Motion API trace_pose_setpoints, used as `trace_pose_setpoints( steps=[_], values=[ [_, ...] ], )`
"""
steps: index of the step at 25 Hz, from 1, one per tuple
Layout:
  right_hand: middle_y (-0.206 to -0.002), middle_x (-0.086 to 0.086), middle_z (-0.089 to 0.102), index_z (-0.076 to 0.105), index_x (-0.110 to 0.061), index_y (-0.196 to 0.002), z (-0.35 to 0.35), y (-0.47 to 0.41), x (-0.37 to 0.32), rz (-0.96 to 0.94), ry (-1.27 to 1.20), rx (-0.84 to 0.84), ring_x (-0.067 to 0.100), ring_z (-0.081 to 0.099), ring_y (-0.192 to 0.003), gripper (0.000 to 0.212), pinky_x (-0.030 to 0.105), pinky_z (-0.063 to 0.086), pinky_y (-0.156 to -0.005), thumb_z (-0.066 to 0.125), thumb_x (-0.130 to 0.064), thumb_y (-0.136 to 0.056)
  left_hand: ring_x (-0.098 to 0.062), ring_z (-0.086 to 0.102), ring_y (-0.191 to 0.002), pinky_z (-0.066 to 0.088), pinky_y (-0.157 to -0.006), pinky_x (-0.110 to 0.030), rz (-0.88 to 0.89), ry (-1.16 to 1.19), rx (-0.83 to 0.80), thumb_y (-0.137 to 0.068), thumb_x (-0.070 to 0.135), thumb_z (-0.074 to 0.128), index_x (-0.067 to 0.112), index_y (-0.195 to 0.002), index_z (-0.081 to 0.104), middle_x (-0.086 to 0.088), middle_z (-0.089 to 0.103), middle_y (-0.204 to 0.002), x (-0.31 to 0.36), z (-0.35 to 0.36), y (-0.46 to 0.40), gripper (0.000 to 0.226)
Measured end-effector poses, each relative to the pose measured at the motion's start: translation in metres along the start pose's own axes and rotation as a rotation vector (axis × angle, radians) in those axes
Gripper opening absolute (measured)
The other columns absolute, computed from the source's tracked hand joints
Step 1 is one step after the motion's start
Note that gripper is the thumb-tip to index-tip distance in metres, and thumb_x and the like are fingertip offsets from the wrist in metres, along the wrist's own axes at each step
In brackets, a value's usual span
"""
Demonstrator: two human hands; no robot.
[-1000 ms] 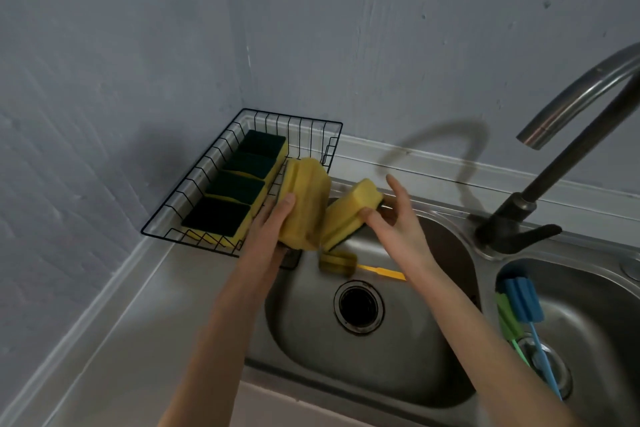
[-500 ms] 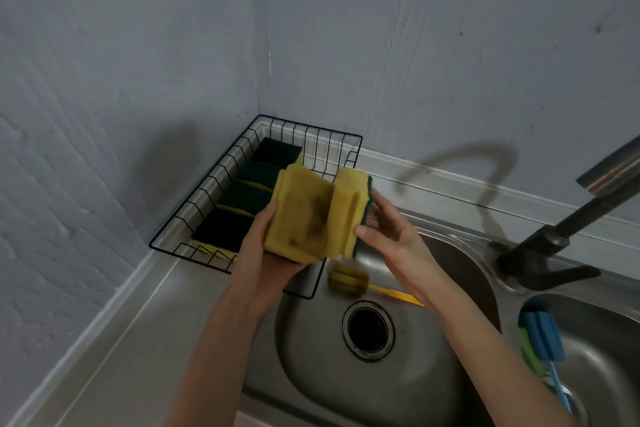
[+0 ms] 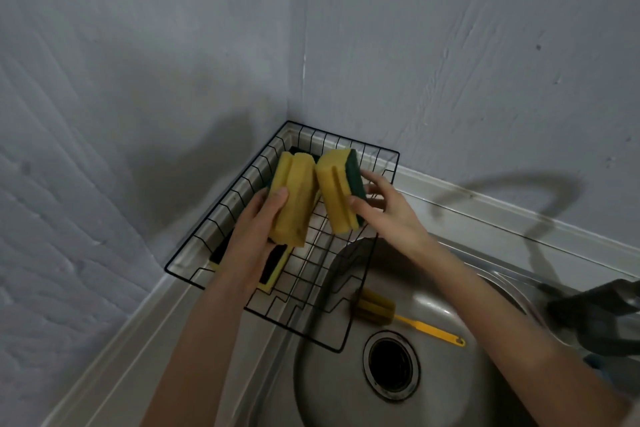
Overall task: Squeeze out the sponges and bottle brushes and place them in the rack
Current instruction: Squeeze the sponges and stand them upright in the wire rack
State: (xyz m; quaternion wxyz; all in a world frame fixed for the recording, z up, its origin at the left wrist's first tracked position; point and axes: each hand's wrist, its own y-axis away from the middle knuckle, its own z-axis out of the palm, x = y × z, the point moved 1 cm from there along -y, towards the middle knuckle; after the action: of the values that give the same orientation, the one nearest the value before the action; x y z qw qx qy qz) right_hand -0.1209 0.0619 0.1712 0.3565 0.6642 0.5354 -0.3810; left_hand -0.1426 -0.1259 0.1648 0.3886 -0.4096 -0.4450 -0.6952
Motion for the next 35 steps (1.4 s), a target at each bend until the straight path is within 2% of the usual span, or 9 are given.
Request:
trace_pose_setpoints(
  steps=[4,6,8,14,24,28,30,32,35],
  values=[
    [-0.118,0.000,0.050,0.038,-0.014,-0.136,0.003,-0.046,-0.006,-0.067,0.208,0.043,0.010,0.048,-0.103,0.056,0.005,0.044,-0.068,0.059,-0.029,-0.086,-0.016,0.054,-0.103,0.049,-0.074,-0.028,0.060,-0.217,0.217,-0.086,0.039,0.052,0.026,-0.133,0.038,0.002,0.050,-0.124,0.002,-0.009,-0.018,0.051],
    [-0.129,0.010,0.049,0.038,-0.015,-0.136,0.009,-0.074,-0.003,-0.065,0.300,0.065,0.020,0.049,-0.112,0.059,0.016,0.046,-0.082,0.059,-0.036,-0.085,-0.013,0.048,-0.105,0.045,-0.073,-0.025,0.091,-0.335,0.286,-0.088,0.034,0.051,0.025,-0.134,0.037,0.001,0.046,-0.126,0.002,-0.011,-0.029,0.049],
    [-0.132,0.016,0.045,0.036,-0.015,-0.138,0.014,-0.099,0.001,-0.046,0.406,0.071,0.030,0.045,-0.120,0.064,0.035,0.045,-0.097,0.058,-0.040,-0.083,-0.014,0.045,-0.112,0.043,-0.086,-0.029,0.116,-0.444,0.313,-0.088,0.032,0.053,0.023,-0.136,0.035,-0.003,0.043,-0.135,-0.001,-0.016,-0.040,0.051],
    [-0.136,0.016,0.039,0.034,-0.015,-0.140,0.031,-0.146,0.002,-0.033,0.581,0.037,0.033,0.032,-0.126,0.066,0.037,0.036,-0.101,0.056,-0.043,-0.085,-0.023,0.043,-0.125,0.041,-0.104,-0.046,0.136,-0.600,0.346,-0.085,0.034,0.057,0.024,-0.136,0.034,-0.006,0.041,-0.140,-0.008,-0.027,-0.067,0.056],
    [-0.138,0.017,0.037,0.033,-0.014,-0.139,0.053,-0.163,0.019,-0.113,0.665,0.006,0.033,0.030,-0.128,0.065,0.040,0.035,-0.104,0.054,-0.043,-0.085,-0.020,0.042,-0.125,0.041,-0.102,-0.039,0.138,-0.626,0.316,-0.084,0.033,0.058,0.025,-0.135,0.035,-0.005,0.041,-0.140,-0.015,-0.031,-0.077,0.056],
    [-0.144,0.018,0.029,0.030,-0.015,-0.140,0.057,-0.155,0.016,-0.114,0.735,-0.009,0.037,0.022,-0.134,0.063,0.044,0.028,-0.109,0.050,-0.041,-0.088,-0.011,0.037,-0.121,0.034,-0.096,-0.029,0.198,-0.724,0.269,-0.086,0.031,0.056,0.023,-0.136,0.034,-0.005,0.037,-0.142,-0.013,-0.029,-0.075,0.055],
    [-0.144,0.017,0.029,0.034,-0.014,-0.138,0.052,-0.139,0.009,-0.205,0.652,0.090,0.033,0.024,-0.134,0.056,0.043,0.028,-0.109,0.049,-0.037,-0.089,-0.009,0.035,-0.120,0.032,-0.097,-0.029,0.245,-0.832,0.199,-0.084,0.041,0.055,0.023,-0.136,0.034,-0.004,0.036,-0.141,-0.010,-0.029,-0.075,0.058],
    [-0.135,0.014,0.039,0.039,-0.014,-0.134,0.049,-0.115,0.006,-0.164,0.332,0.157,0.023,0.041,-0.120,0.046,0.034,0.041,-0.096,0.045,-0.033,-0.092,-0.013,0.037,-0.123,0.033,-0.102,-0.032,0.284,-0.957,0.080,-0.069,0.057,0.047,0.024,-0.134,0.037,-0.003,0.039,-0.140,-0.004,-0.026,-0.075,0.074],
    [-0.101,0.000,0.059,0.048,-0.014,-0.126,0.046,-0.089,0.009,0.262,-0.312,-0.076,0.010,0.056,-0.087,0.043,0.022,0.049,-0.070,0.039,-0.040,-0.094,-0.010,0.037,-0.126,0.032,-0.104,-0.030,0.370,-1.061,-0.071,-0.062,0.061,0.039,0.022,-0.133,0.043,-0.002,0.041,-0.142,0.007,-0.019,-0.077,0.081]
  ],
)
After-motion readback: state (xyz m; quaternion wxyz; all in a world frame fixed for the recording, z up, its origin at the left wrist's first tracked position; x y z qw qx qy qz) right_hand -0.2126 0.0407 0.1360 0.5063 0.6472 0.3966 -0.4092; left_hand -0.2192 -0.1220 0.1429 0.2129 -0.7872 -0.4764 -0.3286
